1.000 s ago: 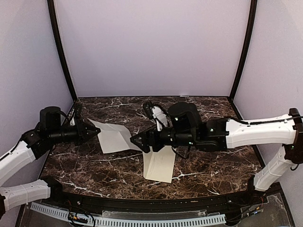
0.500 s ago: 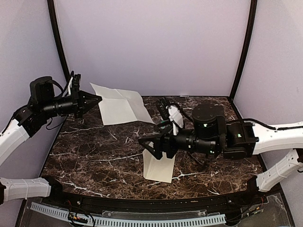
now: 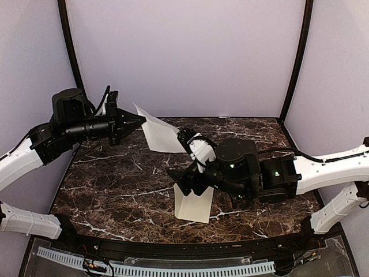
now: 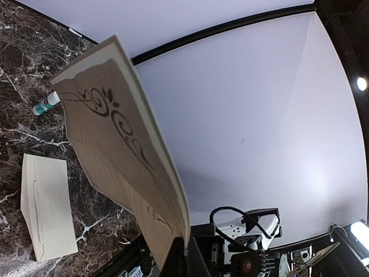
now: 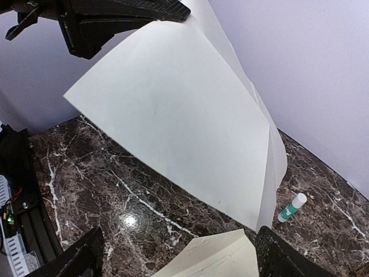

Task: Place the letter into the envelope and seal it
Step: Pick up the letter from the center of the board, then fold the letter.

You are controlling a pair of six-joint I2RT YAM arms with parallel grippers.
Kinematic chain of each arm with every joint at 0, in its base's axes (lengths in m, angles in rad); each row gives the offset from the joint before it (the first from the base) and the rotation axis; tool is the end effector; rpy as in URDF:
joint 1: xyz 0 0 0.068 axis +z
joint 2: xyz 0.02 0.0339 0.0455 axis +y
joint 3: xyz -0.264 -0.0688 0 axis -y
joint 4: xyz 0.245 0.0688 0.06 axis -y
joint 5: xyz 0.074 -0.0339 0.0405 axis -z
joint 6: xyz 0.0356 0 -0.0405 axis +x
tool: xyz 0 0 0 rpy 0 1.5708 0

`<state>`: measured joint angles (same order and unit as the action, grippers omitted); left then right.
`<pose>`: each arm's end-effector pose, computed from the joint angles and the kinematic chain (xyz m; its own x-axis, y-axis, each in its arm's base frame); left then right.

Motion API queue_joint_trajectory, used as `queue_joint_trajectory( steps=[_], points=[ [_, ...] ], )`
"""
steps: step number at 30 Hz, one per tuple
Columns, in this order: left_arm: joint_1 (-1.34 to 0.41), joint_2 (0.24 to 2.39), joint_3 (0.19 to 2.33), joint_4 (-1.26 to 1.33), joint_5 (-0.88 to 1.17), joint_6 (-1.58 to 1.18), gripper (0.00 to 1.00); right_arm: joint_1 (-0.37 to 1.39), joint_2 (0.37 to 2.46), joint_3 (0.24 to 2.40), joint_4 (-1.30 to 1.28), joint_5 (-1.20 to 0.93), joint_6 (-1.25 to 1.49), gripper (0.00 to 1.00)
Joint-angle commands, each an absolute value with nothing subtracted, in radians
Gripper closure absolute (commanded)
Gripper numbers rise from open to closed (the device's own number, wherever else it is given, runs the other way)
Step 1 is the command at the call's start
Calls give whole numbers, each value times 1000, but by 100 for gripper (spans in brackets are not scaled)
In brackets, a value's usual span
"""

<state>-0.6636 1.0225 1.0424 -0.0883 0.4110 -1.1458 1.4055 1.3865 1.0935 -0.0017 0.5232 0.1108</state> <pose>0.1744 -0.1544 0.3964 -0.8227 -0.4169 -0.3865 0.3132 0.2349 -0.9202 0.0708 0.3165 0.3293 -0.1333 -0.2168 -0.9671 -0.7657 0.6420 -0.0384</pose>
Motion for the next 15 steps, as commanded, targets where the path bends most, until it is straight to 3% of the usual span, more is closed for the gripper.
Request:
queue_joint_trajectory(
  steps=[1, 15],
  points=[
    [-745, 1054, 1098, -50, 329, -1183, 100, 1413, 1395, 1111, 35, 640, 13, 12],
    [-814, 1065, 1107, -59, 290, -1178, 100, 1413, 1405, 1114, 52, 797, -49, 13]
  ],
)
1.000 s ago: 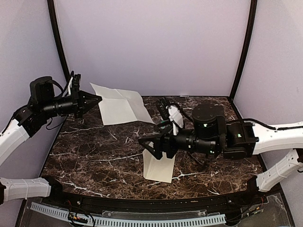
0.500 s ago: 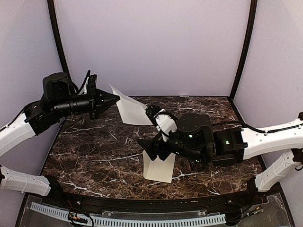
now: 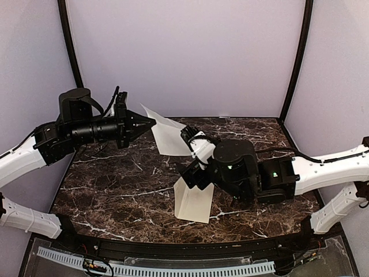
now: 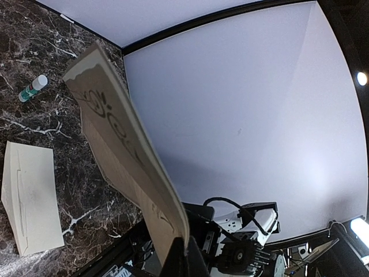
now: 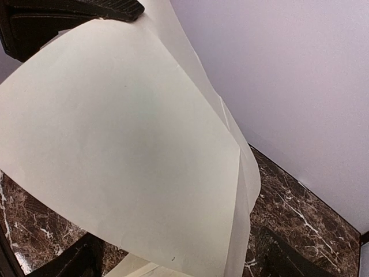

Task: Place the letter into the envelope and seal it
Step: Fold the letter.

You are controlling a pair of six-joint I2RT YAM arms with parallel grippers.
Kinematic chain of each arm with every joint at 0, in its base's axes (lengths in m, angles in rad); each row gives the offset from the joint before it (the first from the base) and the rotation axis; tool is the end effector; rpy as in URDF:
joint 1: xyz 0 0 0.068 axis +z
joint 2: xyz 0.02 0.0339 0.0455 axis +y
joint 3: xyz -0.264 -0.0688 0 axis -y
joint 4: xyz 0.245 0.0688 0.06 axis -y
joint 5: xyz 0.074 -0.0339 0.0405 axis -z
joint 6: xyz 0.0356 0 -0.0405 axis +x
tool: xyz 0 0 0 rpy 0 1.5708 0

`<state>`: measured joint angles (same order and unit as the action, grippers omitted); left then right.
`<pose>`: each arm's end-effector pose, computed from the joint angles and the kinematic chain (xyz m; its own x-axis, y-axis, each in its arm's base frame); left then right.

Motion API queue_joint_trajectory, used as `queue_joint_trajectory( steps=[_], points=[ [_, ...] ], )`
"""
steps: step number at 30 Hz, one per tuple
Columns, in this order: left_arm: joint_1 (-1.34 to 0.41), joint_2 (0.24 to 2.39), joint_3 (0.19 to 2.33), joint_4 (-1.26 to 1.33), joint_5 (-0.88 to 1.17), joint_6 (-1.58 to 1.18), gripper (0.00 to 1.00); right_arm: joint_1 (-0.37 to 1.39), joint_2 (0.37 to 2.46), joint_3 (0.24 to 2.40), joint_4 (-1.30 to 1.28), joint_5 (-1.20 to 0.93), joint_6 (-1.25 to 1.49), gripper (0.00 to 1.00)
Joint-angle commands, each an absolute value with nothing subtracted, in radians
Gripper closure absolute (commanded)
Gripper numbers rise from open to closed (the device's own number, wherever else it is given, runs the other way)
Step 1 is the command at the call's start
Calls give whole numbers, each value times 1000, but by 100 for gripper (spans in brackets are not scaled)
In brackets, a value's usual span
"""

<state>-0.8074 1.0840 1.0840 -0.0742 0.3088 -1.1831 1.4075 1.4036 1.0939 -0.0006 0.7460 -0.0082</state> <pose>0.1644 -0.1875 0.3988 -0.8506 -0.3868 -0.3562 0.2920 0.2158 -0.9318 0.0764 0.3148 0.3257 -0.0446 -0.3075 -0.9505 -0.6200 0.7546 -0.2150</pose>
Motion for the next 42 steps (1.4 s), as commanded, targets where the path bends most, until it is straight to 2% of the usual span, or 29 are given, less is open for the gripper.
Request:
queue_joint_trajectory(
  steps=[1, 10, 21, 26, 32, 34, 39, 42],
  points=[
    [-814, 1066, 1107, -67, 290, -1175, 100, 1414, 1405, 1113, 61, 795, -56, 14],
    [-815, 1076, 1108, -65, 298, -1169, 100, 1414, 1410, 1121, 88, 780, -93, 21],
    [-815, 1096, 1096, -40, 318, -1175, 100, 1414, 1437, 1116, 185, 787, -146, 56],
    [-815, 1099, 1080, -21, 325, -1182, 100, 1414, 1441, 1113, 201, 775, -155, 65],
    [-815, 1104, 1070, -3, 330, -1182, 100, 1414, 1439, 1112, 191, 781, -138, 95],
    [-815, 1102, 1065, -3, 322, -1174, 95, 1415, 1421, 1104, 183, 774, -120, 98],
    [-813, 1087, 1054, -3, 300, -1122, 60, 1415, 1337, 1042, 159, 753, -37, 100],
    [-810, 1064, 1061, -3, 285, -1032, 44, 1415, 1279, 996, 144, 745, 23, 100]
  ],
)
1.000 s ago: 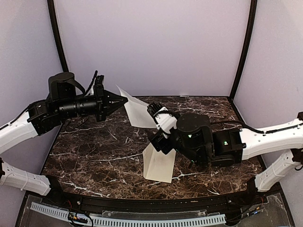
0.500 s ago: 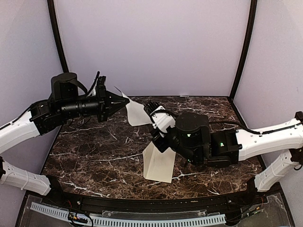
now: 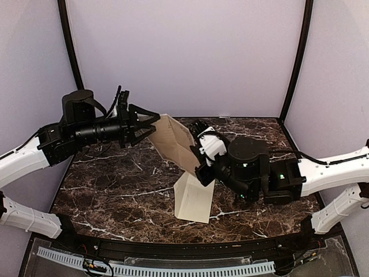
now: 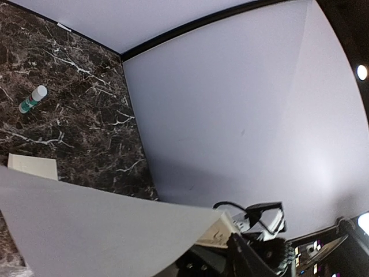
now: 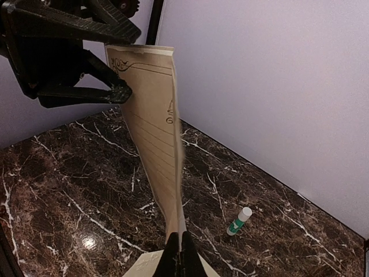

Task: Place the letter into the envelope and seal it
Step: Fold the letter.

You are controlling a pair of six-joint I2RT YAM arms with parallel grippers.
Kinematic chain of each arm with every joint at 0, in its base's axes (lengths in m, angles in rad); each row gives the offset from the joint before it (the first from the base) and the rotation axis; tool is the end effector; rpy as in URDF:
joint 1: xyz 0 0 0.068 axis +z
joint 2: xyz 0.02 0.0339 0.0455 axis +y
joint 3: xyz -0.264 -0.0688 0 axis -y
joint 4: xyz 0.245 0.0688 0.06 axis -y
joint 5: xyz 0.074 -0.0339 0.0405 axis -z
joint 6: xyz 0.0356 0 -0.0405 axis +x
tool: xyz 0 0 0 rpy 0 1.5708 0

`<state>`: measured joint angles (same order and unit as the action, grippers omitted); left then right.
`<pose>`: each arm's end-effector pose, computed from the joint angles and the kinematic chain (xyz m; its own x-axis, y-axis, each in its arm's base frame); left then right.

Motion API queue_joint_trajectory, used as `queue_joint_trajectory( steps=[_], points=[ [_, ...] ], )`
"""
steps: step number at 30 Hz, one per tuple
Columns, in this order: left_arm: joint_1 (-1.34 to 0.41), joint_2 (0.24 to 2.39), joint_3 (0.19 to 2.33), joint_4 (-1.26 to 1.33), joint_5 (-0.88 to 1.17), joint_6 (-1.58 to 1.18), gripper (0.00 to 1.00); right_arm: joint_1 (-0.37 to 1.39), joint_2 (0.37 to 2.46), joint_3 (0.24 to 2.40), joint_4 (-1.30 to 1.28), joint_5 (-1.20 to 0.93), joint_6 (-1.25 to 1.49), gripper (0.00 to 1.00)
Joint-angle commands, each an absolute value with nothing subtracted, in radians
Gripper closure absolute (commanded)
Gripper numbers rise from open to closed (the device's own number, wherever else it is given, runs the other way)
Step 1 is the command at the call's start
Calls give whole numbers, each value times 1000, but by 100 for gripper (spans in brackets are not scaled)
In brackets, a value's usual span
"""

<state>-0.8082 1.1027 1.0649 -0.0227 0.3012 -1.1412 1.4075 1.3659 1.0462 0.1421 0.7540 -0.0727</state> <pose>0.1691 -0.1922 0.3933 -0.8311 -0.3869 -0.3994 0.3348 0.2253 -0.9149 0.0754 0.3079 0.3343 0.0156 -0.2308 -0.9729 -0.6102 0.7686 -0.1921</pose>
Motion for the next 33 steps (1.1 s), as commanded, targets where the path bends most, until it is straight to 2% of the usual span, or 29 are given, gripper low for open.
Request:
queue_joint_trajectory(
  steps=[1, 4, 8, 17, 23, 33],
  points=[
    [-809, 1045, 1063, -6, 268, -979, 38, 1413, 1258, 982, 136, 735, 45, 100],
    [-807, 981, 1076, -52, 220, -872, 26, 1378, 1206, 954, 90, 659, 140, 100],
    [-805, 918, 1082, -118, 167, -717, 20, 1286, 1166, 946, 29, 443, 236, 100],
    [-805, 885, 1028, -181, 272, -537, 17, 1045, 1114, 925, 9, -42, 366, 100],
    [-805, 910, 972, -164, 335, -438, 16, 960, 1037, 894, 67, -336, 391, 100],
    [-805, 952, 1004, -120, 454, -380, 14, 937, 923, 912, 111, -579, 451, 100]
  ],
)
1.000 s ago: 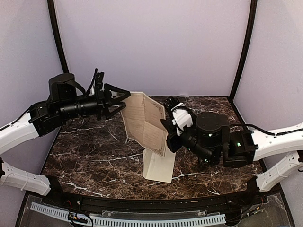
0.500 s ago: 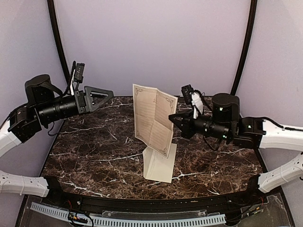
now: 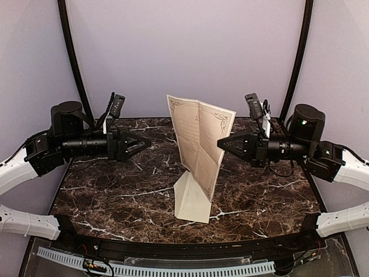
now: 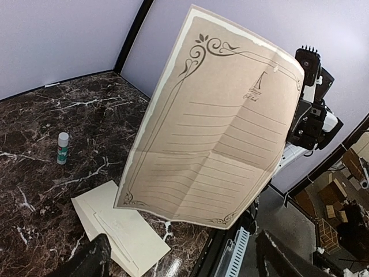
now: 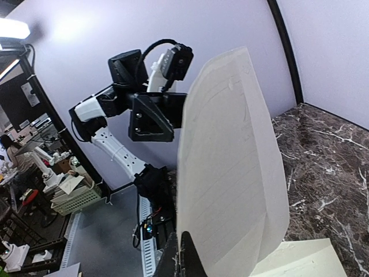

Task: Place the letter into the envelope and seal it
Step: Fold the letter.

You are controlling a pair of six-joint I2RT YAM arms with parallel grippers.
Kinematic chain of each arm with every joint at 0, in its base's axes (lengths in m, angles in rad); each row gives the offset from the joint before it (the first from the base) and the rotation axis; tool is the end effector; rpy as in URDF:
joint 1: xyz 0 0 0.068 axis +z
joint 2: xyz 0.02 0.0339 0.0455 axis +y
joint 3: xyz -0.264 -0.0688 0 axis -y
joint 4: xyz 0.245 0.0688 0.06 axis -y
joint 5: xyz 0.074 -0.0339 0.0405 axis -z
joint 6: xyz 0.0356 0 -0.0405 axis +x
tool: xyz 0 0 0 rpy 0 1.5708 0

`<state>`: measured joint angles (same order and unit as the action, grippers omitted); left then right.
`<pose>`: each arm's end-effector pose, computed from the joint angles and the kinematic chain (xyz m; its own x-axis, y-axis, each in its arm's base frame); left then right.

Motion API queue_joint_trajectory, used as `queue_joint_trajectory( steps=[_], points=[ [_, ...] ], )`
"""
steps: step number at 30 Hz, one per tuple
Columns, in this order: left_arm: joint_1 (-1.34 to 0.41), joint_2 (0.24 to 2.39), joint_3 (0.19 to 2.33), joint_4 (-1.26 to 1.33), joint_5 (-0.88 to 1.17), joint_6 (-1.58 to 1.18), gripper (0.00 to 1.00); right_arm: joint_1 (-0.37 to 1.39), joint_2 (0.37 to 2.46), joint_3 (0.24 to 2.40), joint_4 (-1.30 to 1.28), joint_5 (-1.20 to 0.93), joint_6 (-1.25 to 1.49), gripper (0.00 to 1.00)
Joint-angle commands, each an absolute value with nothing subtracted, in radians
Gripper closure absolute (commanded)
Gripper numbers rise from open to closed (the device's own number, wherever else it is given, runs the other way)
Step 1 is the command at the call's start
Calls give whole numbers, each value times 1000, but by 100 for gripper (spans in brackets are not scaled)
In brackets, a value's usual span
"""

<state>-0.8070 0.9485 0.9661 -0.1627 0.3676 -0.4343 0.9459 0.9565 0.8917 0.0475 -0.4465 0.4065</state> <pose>0.1402 -0.1649 0.3768 -0.4778 -0.0688 -0.8758 0.7924 0.3965 -0.4635 0.1176 0.1893 0.3714 -0.3984 0.0573 -0.9154 -0.8999 0.1686 0.4022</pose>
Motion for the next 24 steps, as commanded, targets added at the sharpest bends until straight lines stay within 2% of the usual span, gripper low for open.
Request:
queue_joint_trajectory(
  steps=[1, 12, 20, 24],
  points=[
    [-805, 959, 1005, -107, 469, -380, 14, 937, 920, 913, 122, -591, 457, 100],
    [-805, 980, 922, 102, 700, -457, 13, 937, 914, 894, 299, -704, 560, 100],
    [-805, 990, 918, 77, 650, -436, 12, 937, 919, 896, 321, -730, 578, 100],
    [-805, 1008, 910, 129, 690, -460, 14, 937, 926, 894, 323, -736, 585, 100]
  ],
)
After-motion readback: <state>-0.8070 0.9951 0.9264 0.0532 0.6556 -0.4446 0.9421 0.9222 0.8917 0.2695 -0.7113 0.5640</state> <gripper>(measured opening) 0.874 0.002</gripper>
